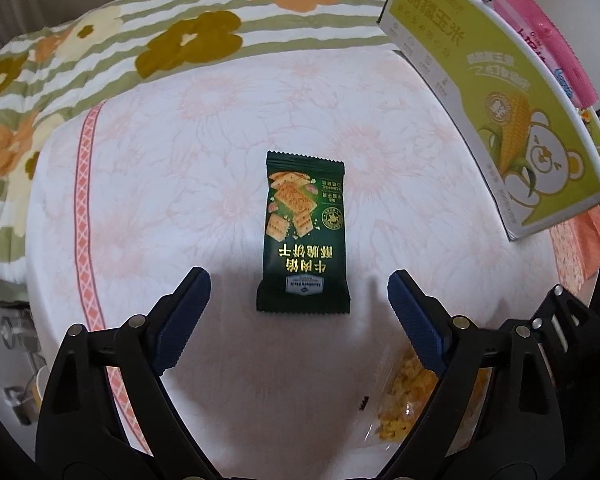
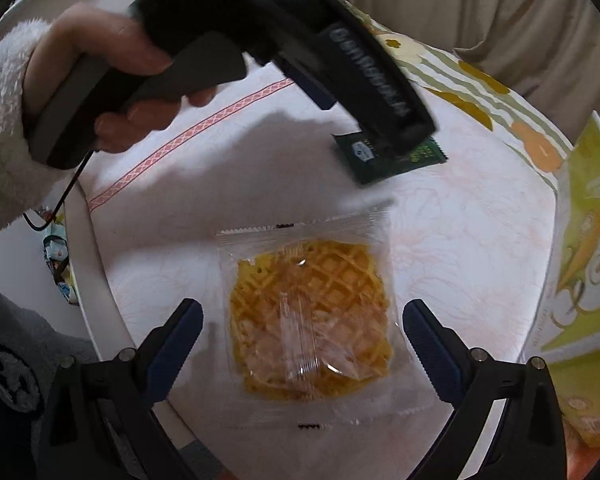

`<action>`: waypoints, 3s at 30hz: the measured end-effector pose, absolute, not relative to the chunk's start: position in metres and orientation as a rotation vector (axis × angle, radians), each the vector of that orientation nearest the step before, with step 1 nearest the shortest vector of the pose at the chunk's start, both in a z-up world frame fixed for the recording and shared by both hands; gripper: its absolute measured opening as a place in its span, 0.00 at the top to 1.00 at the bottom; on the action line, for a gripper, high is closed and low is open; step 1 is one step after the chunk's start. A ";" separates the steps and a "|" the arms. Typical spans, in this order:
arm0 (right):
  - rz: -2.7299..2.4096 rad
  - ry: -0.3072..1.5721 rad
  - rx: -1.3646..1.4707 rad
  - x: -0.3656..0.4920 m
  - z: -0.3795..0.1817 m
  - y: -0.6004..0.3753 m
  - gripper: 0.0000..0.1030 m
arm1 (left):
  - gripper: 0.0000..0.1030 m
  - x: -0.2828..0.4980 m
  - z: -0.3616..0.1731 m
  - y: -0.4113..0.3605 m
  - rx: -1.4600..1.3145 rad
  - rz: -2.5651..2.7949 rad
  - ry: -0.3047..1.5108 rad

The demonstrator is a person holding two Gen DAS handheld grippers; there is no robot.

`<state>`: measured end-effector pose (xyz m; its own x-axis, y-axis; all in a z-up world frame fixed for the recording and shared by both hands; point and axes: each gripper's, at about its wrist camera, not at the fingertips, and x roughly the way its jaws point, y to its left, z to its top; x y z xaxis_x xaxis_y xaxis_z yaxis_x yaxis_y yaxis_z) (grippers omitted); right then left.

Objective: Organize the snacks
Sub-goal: 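Grasp the green cracker packet with the left gripper while the right grasps the wrapped waffle, then carry both snacks over the yellow-green box and open both grippers inside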

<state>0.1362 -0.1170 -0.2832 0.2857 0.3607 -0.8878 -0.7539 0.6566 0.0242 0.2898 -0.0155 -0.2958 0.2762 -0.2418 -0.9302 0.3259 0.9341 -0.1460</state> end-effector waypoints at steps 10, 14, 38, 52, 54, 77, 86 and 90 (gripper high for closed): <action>0.833 1.058 -0.431 0.142 -0.293 -0.111 0.04 | 0.13 0.300 -0.307 -0.023 0.085 -0.376 1.259; 0.832 1.049 -0.465 0.144 -0.296 -0.103 0.18 | 0.13 0.302 -0.309 -0.026 0.090 -0.376 1.264; 0.707 1.041 -0.347 0.148 -0.263 -0.128 0.29 | 0.61 0.319 -0.308 -0.043 0.215 -0.315 1.266; 0.572 1.038 -0.241 0.156 -0.229 -0.146 0.29 | 0.61 0.307 -0.273 -0.021 0.138 -0.330 1.227; 0.554 1.020 -0.230 0.154 -0.215 -0.146 0.29 | 0.61 0.303 -0.257 -0.017 0.124 -0.334 1.203; 0.189 0.819 0.059 0.165 -0.059 -0.264 0.29 | 0.61 0.273 -0.105 -0.072 0.060 -0.485 0.953; 0.187 0.806 0.043 0.196 -0.044 -0.360 0.29 | 0.61 0.283 -0.094 -0.164 -0.024 -0.473 0.931; 0.210 0.807 0.076 0.208 -0.045 -0.396 0.29 | 0.61 0.286 -0.097 -0.210 -0.031 -0.471 0.942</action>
<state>0.2076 -0.3962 -0.0453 0.6723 0.2150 -0.7084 -0.1571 0.9765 0.1473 0.2865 -0.2100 -0.0965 0.4946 -0.4017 -0.7707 0.3749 0.8987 -0.2278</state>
